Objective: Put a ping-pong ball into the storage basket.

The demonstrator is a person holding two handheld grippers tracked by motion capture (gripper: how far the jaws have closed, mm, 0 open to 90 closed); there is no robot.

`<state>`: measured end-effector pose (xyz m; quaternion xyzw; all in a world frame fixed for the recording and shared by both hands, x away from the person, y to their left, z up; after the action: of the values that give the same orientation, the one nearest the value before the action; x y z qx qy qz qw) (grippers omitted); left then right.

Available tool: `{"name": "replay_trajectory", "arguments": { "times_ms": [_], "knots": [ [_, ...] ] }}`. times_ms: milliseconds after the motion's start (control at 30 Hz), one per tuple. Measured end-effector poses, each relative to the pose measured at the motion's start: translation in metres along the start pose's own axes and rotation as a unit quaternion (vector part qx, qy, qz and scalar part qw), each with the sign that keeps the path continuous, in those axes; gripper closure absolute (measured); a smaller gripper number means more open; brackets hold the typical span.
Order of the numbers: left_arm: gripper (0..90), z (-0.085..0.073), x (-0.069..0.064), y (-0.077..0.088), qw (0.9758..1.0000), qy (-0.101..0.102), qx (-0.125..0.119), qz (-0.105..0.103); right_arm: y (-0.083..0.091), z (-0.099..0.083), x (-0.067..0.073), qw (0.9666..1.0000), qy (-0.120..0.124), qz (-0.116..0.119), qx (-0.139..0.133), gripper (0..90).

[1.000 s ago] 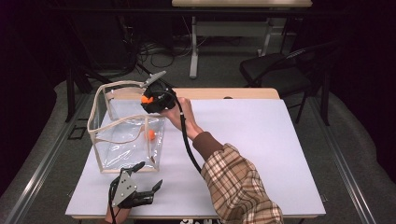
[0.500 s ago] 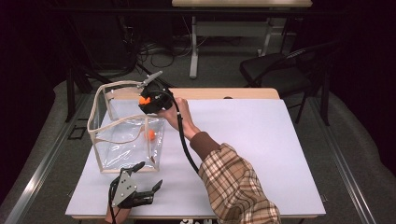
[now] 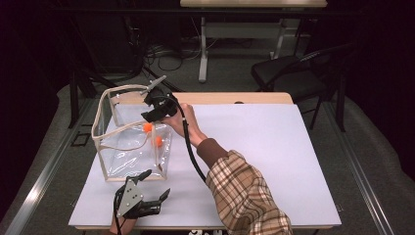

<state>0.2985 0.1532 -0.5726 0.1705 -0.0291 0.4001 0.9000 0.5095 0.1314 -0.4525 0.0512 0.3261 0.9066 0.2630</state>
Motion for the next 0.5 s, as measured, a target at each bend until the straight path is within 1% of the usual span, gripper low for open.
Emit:
{"name": "replay_trajectory", "arguments": {
  "times_ms": [100, 233, 267, 300, 367, 433, 500],
  "knots": [
    [15.5, 0.0, 0.0, 0.0, 1.0, 0.0, 0.0, 0.0, 0.006, 0.001, -0.002, 0.9999, -0.007, 0.001, -0.009, 34.5],
    [15.5, 0.0, 0.0, 0.0, 1.0, -0.002, 0.001, 0.0, 0.02, 0.001, -0.005, 0.9996, -0.014, 0.005, -0.024, 27.6],
    [15.5, 0.0, 0.0, 0.0, 1.0, -0.001, 0.001, 0.001, 0.024, 0.001, -0.006, 0.9994, -0.019, 0.005, -0.028, 25.1],
    [15.5, 0.0, 0.0, 0.0, 1.0, 0.0, 0.001, 0.0, 0.026, 0.0, -0.007, 0.9993, -0.018, 0.005, -0.031, 22.0],
    [15.5, 0.0, 0.0, -0.001, 1.0, -0.002, 0.002, 0.0, 0.033, -0.001, -0.01, 0.9992, -0.018, 0.003, -0.037, 20.8],
    [15.5, 0.0, 0.0, -0.001, 1.0, -0.002, 0.002, 0.0, 0.038, -0.003, -0.011, 0.9989, -0.025, 0.009, -0.04, 18.3],
    [15.5, 0.0, 0.0, -0.001, 1.0, -0.001, 0.002, -0.001, 0.044, -0.005, -0.012, 0.9984, -0.028, 0.014, -0.047, 16.4]
  ]
}}
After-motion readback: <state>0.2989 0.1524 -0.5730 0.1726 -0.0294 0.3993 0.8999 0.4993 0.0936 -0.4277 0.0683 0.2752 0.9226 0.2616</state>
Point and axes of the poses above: each handheld gripper's, and its own axes: y roughly backward along the jaws, z roughly out of its top, x roughly to its left, the point moved 8 cm from there along -y, roughly forward along the jaws, and after that the axes turned 1 degree about -y, right-handed, at the moved point
